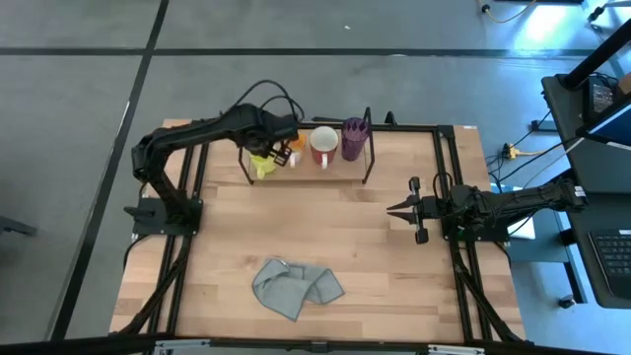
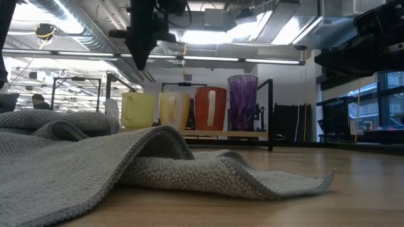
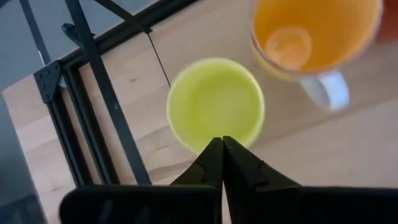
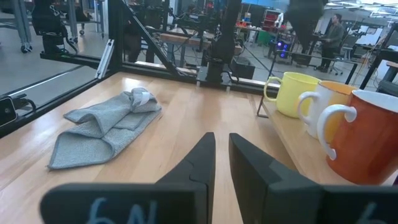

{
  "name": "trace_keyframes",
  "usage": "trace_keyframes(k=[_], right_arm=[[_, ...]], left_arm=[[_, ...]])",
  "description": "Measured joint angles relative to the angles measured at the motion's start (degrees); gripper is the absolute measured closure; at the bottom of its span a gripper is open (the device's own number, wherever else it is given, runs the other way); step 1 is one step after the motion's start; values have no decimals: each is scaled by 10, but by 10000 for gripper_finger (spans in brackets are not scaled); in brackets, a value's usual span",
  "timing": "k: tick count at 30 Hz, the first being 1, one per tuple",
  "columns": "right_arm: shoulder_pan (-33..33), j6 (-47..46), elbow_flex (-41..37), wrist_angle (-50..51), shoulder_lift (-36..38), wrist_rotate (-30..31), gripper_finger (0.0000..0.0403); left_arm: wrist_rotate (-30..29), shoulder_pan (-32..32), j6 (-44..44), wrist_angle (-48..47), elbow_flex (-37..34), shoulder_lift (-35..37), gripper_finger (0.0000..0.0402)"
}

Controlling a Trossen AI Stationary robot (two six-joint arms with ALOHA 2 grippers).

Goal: Stack small to large cups/mugs on shelf
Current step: Put the yellow-green mug on the shelf

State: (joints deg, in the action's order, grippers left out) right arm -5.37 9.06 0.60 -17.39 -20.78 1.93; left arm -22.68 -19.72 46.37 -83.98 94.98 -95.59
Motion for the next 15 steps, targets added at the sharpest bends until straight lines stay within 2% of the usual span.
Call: trace_keyframes(k=[11,15], right_arm=[[0,0,0,0,0,0,353],[0,0,0,0,0,0,353]], left_arm=[[55,-87,-66,15,-2,-32,401],[112,-109,-71,53,-24,-30,402]])
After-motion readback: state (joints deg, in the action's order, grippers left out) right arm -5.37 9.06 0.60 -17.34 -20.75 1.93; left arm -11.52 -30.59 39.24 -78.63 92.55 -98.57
